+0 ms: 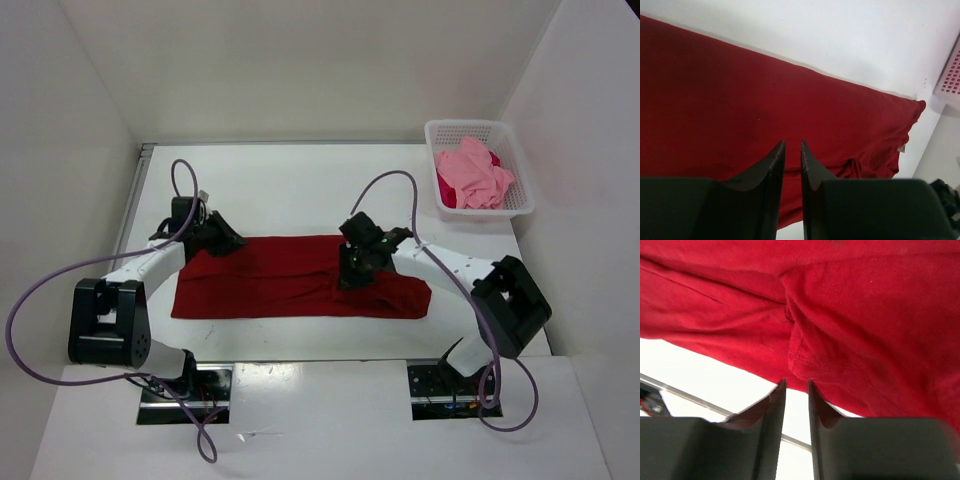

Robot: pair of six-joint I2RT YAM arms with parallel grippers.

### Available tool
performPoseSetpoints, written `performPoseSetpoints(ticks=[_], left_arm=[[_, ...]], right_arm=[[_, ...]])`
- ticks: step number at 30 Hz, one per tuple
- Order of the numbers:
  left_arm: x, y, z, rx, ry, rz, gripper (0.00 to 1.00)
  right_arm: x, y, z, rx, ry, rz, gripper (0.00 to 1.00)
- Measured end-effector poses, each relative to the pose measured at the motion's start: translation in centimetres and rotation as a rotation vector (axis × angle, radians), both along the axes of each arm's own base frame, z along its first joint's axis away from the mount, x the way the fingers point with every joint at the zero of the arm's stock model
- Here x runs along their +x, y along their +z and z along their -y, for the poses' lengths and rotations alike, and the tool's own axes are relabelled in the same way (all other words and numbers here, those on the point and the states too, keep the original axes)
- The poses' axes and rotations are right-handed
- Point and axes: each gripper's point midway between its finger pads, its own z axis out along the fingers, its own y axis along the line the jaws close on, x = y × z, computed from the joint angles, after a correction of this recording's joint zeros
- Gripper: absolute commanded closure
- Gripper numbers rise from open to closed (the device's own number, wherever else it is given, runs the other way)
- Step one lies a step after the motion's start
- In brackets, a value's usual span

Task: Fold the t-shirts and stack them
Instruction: Fold the other side of the tshirt into a rectangle, then rotate the tshirt 90 degrees

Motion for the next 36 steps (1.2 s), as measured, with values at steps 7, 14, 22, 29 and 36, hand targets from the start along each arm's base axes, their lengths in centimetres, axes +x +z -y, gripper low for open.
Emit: performPoseSetpoints(ticks=[7, 14, 22, 29, 36], left_arm=[[-0.4, 0.9, -0.2, 0.008, 0.009, 0.034, 0.73], [-0.7, 0.6, -0.2, 0.008, 0.012, 0.026, 0.73], [-0.7, 0.6, -0.2, 0.007, 0.013, 0.026, 0.73], [-0.7, 0.6, -0.2, 0.007, 0.014, 0.025, 0.73], [-0.7, 0.6, -0.2, 0.007, 0.013, 0.028, 0.73]], right_arm=[[-0.6, -2.2, -0.4, -0.028, 0.008, -0.062, 0.64], [-0.5, -3.3, -0.4, -0.045, -0.003, -0.083, 0.75], [-0.4, -3.3, -1.1, -0.031, -0.006, -0.068, 0.90], [-0.9, -3.5, -1.3, -0.057, -0.001, -0.066, 0.71], [0.5, -2.9, -1.0, -0.092, -0.023, -0.012, 0.71]])
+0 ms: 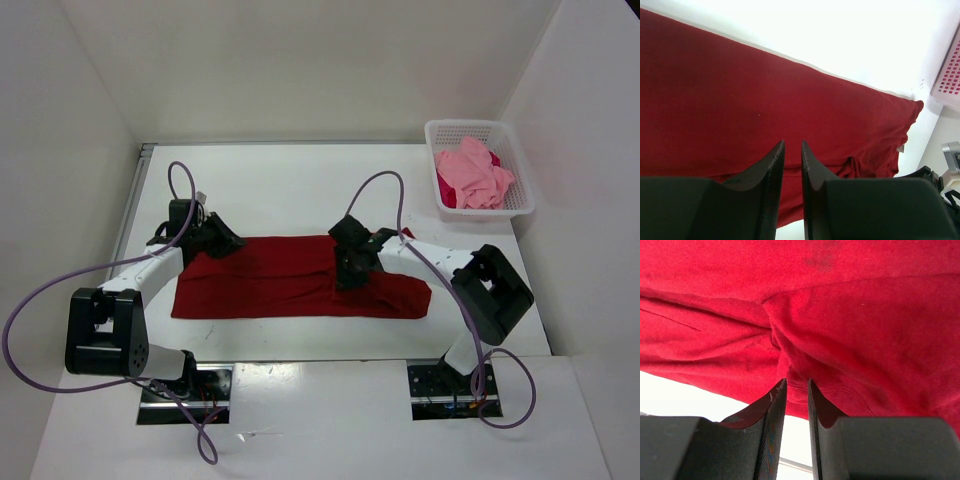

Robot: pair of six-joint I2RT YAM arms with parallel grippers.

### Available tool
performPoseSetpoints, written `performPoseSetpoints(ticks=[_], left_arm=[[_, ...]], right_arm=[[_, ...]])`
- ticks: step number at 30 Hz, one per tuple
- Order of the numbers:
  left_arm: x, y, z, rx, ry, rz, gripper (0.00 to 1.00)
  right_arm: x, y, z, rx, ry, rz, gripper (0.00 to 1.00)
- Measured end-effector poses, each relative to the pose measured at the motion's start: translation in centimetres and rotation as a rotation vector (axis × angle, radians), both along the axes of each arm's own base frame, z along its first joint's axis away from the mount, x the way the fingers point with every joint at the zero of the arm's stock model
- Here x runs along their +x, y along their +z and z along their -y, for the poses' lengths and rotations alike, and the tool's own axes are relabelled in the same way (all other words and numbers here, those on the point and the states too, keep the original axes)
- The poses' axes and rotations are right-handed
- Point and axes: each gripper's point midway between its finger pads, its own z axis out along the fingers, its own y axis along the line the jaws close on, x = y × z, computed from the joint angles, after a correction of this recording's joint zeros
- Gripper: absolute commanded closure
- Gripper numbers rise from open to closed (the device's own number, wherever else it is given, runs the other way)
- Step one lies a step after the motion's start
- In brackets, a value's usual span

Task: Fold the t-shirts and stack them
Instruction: Rotate the tshirt 90 degrees

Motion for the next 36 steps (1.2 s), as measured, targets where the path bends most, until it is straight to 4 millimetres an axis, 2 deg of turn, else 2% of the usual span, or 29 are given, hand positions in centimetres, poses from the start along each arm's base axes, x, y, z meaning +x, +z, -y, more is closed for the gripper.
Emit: performPoseSetpoints(ticks=[15, 16, 22, 23, 26, 31, 36], left_arm=[[0.0, 0.0, 0.0, -0.002, 0.002, -0.001, 0.73], [0.0, 0.0, 0.0, -0.002, 0.002, -0.001, 0.73], [0.0, 0.0, 0.0, -0.003, 0.003, 0.002, 0.73], [0.0, -0.1, 0.0, -0.003, 0.003, 0.001, 0.73], [0.0, -0.1, 0.0, -0.003, 0.003, -0.001, 0.73], [0.0, -0.1, 0.0, -0.004, 0.004, 0.000, 0.73], [0.0, -0.1, 0.0, -0.003, 0.003, 0.000, 0.73]], right_arm=[[0.4, -0.8, 1.8, -0.073, -0.011, 0.020, 0.70], [0.2, -1.0, 1.7, -0.070, -0.008, 0.012, 0.74], [-0.3, -1.1, 0.9, -0.027, 0.013, -0.012, 0.87], [-0.3, -1.1, 0.8, -0.019, 0.016, -0.015, 0.93], [-0.5, -1.0, 0.4, 0.000, 0.026, -0.024, 0.96], [-1.1, -0.7, -0.1, 0.028, 0.055, -0.052, 0.96], [-1.8, -0.4, -0.7, 0.063, 0.078, -0.085, 0.81]])
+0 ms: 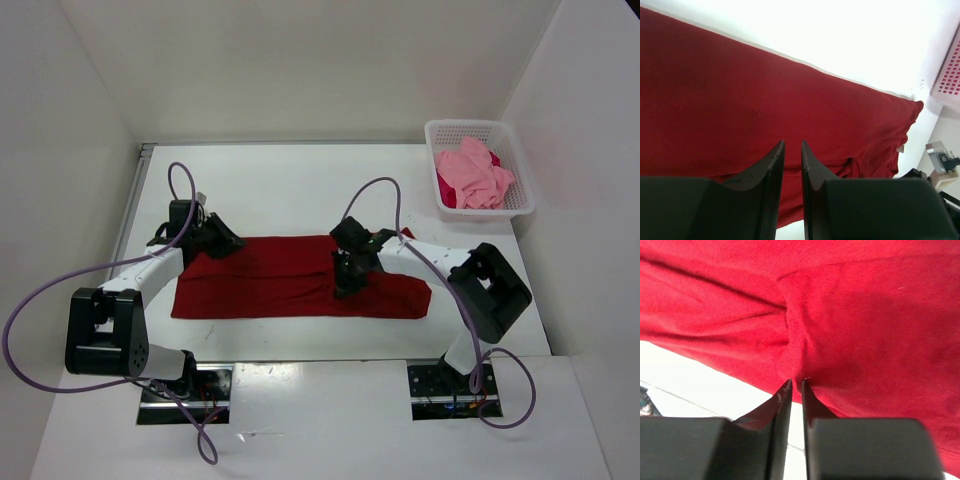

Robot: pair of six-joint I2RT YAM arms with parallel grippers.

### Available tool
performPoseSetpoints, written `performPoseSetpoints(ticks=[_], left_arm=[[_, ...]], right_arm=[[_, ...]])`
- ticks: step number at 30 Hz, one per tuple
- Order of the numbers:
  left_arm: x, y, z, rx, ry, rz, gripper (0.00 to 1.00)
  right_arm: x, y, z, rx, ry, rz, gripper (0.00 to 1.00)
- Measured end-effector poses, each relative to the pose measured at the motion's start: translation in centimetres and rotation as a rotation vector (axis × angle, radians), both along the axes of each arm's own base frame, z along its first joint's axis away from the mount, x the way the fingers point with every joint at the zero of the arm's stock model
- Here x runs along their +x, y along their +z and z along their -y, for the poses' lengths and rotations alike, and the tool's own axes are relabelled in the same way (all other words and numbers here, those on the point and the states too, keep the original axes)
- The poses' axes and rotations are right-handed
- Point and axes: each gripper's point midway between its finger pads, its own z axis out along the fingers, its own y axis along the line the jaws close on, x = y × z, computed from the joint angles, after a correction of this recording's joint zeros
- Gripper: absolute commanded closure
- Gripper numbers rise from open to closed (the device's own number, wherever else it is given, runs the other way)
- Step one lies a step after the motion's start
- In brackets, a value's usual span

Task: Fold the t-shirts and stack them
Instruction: Rotate the tshirt 90 degrees

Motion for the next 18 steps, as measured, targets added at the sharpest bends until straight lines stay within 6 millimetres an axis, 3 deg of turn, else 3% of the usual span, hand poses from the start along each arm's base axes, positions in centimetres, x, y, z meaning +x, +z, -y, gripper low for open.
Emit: performPoseSetpoints(ticks=[2, 6, 9, 12, 15, 17, 18], left_arm=[[0.0, 0.0, 0.0, 0.001, 0.000, 0.000, 0.73], [0.1, 0.1, -0.1, 0.009, 0.001, 0.000, 0.73], [0.3, 0.5, 0.0, 0.064, -0.015, 0.005, 0.70], [0.9, 2.5, 2.8, 0.126, -0.109, 0.071, 0.70], [0.9, 3.8, 5.8, 0.131, -0.201, 0.128, 0.70], [0.6, 3.1, 6.7, 0.134, -0.230, 0.115, 0.70], [0.3, 2.3, 7.3, 0.137, -0.248, 0.093, 0.70]], right_arm=[[-0.4, -0.1, -0.3, 0.015, 0.010, -0.023, 0.76], [-0.8, -0.3, -0.3, 0.017, 0.023, -0.047, 0.56], [-0.3, 0.7, -0.3, 0.020, 0.031, -0.040, 0.56], [1.4, 2.4, 0.1, 0.056, 0.009, -0.002, 0.56], [3.7, 4.3, 1.6, 0.100, -0.050, 0.049, 0.77], [5.4, 5.0, 2.8, 0.113, -0.103, 0.096, 0.96], [6.1, 5.0, 3.3, 0.115, -0.124, 0.118, 0.99]])
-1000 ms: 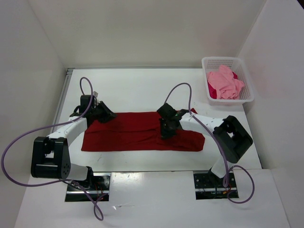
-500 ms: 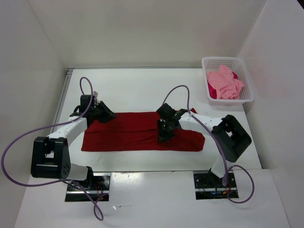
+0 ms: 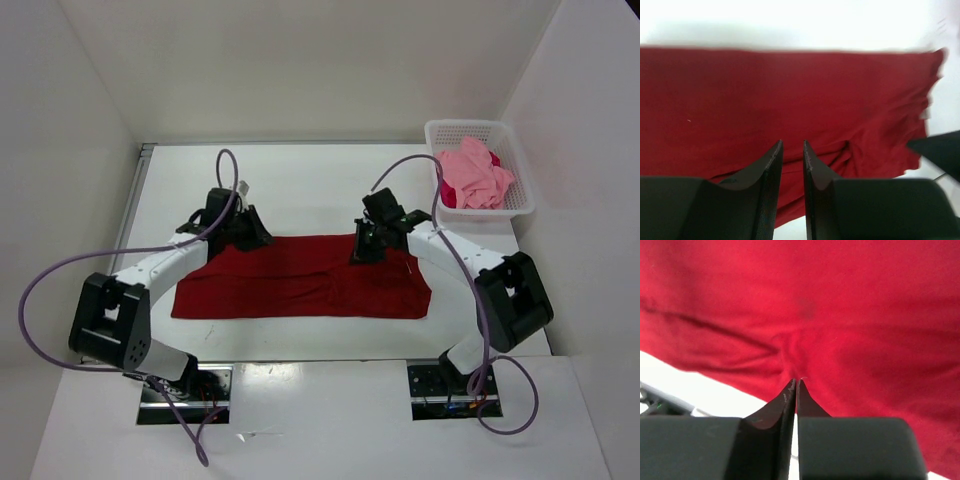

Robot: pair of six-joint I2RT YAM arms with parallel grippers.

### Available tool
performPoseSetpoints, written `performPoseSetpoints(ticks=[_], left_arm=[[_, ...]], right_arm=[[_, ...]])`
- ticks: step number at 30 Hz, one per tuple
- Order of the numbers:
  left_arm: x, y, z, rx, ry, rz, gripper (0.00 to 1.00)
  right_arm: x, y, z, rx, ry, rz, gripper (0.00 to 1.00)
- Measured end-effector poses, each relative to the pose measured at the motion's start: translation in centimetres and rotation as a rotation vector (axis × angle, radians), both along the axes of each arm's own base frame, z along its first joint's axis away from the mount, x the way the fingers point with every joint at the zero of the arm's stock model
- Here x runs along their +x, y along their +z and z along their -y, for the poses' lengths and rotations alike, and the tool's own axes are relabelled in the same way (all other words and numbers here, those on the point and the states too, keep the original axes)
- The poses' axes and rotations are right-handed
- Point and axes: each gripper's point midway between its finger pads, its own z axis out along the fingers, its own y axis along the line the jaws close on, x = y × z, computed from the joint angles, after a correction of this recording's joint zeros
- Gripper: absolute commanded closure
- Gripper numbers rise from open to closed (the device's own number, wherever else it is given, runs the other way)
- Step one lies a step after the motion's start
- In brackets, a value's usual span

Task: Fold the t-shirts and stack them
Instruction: Rotate the tshirt 90 degrees

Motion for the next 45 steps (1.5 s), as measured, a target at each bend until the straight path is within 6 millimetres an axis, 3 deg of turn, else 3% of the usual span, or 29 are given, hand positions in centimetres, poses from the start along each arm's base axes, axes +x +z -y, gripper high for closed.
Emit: performPoseSetpoints(ticks=[6, 10, 13, 17, 22, 24, 26, 28, 32, 33, 35, 38, 39, 40, 42, 43, 45], left_arm=[[-2.4, -5.0, 1.5, 0.049, -0.056, -0.134, 0.70], [-2.7, -5.1, 1.5, 0.052, -0.057, -0.139, 0.70], [-2.6, -4.6, 1.5, 0.049, -0.058, -0.136, 0.69], [-2.0, -2.8, 2.6, 0.013, -0.086, -0.112, 0.69], [-1.9, 0.3, 5.8, -0.032, -0.168, -0.055, 0.69], [-2.3, 0.9, 6.0, -0.043, -0.172, -0.057, 0.69], [-2.7, 1.4, 5.5, -0.049, -0.163, -0.062, 0.69], [-2.8, 2.0, 5.0, -0.054, -0.151, -0.054, 0.69], [-2.5, 2.4, 4.2, -0.063, -0.128, -0.050, 0.68], [-2.5, 2.3, 4.0, -0.062, -0.123, -0.051, 0.68], [-2.3, 2.3, 3.5, -0.063, -0.108, -0.058, 0.68], [-1.5, 2.7, 2.5, -0.081, -0.078, -0.060, 0.69], [-1.1, 2.8, 2.0, -0.091, -0.059, -0.064, 0.69], [-0.9, 2.8, 1.5, -0.101, -0.043, -0.068, 0.69], [-0.4, 3.0, 0.6, -0.115, -0.022, -0.069, 0.79], [-0.2, 3.0, 0.2, -0.115, -0.012, -0.070, 0.88], [-0.3, 3.0, -0.2, -0.095, -0.012, -0.074, 0.95]], right_arm=[[2.9, -3.1, 3.0, -0.066, -0.129, 0.010, 1.00], [4.1, -7.2, 4.4, -0.135, -0.190, -0.060, 1.00], [7.0, -7.3, 3.4, -0.122, -0.208, -0.054, 1.00], [13.0, -7.1, 0.3, -0.069, -0.201, -0.019, 1.00], [25.2, -6.0, -5.6, 0.038, -0.184, 0.122, 1.00], [29.3, -5.1, -7.7, 0.077, -0.171, 0.194, 0.96], [31.5, -3.7, -8.8, 0.096, -0.158, 0.240, 0.92], [32.3, -1.1, -9.3, 0.123, -0.144, 0.294, 0.86], [29.3, 5.2, -8.2, 0.086, -0.101, 0.294, 0.68], [27.8, 6.8, -7.8, 0.070, -0.089, 0.292, 0.59], [24.0, 10.2, -7.0, 0.065, -0.064, 0.302, 0.54], [16.3, 14.7, -5.8, 0.120, -0.030, 0.342, 0.57], [13.7, 15.6, -5.6, 0.155, -0.018, 0.360, 0.71], [11.2, 15.8, -5.6, 0.177, -0.004, 0.360, 0.80], [6.7, 14.7, -6.4, 0.236, 0.021, 0.344, 1.00], [4.8, 13.4, -7.2, 0.254, 0.039, 0.316, 1.00], [1.3, 9.6, -9.4, 0.288, 0.064, 0.231, 0.95]])
